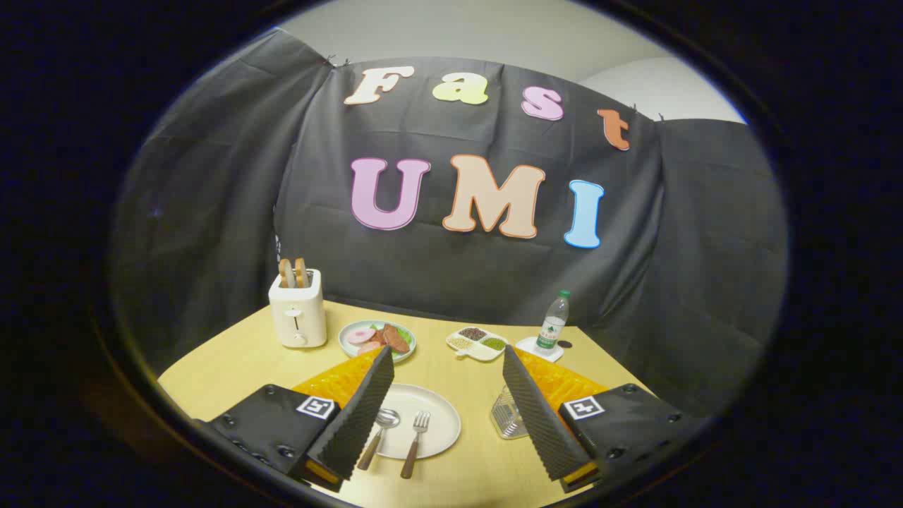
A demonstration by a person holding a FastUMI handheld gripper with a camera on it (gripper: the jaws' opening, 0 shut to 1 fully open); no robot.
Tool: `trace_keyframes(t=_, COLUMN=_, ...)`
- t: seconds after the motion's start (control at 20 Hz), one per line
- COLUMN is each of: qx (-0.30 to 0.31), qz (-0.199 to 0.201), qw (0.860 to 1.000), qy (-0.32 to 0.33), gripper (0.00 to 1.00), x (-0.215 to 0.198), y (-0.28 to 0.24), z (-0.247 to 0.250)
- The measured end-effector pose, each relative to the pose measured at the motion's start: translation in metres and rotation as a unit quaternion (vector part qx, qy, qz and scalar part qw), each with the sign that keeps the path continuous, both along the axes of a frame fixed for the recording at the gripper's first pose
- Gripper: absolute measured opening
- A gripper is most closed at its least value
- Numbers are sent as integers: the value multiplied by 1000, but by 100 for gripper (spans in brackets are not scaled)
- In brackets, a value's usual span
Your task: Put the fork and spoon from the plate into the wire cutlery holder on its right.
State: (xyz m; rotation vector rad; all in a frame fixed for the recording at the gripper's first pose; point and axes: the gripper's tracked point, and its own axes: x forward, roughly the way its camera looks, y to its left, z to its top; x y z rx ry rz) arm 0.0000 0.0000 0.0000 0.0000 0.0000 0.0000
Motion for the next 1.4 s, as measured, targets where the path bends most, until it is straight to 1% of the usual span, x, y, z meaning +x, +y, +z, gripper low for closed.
trace_keyframes(t=0.45, qx=-27, qz=14, qw=999, qy=33, gripper=100, x=4, y=12, z=-12)
trace_keyframes(t=0.75, qx=-39, qz=33, qw=996, qy=76, gripper=100, x=8, y=25, z=-27)
trace_keyframes(t=1.0, qx=-43, qz=26, qw=992, qy=119, gripper=100, x=16, y=28, z=-36)
trace_keyframes(t=1.2, qx=-22, qz=1, qw=981, qy=193, gripper=100, x=18, y=24, z=-60)
trace_keyframes(t=1.3, qx=-18, qz=-10, qw=972, qy=236, gripper=100, x=20, y=23, z=-77)
trace_keyframes(t=1.4, qx=-25, qz=-18, qw=958, qy=286, gripper=100, x=20, y=24, z=-97)
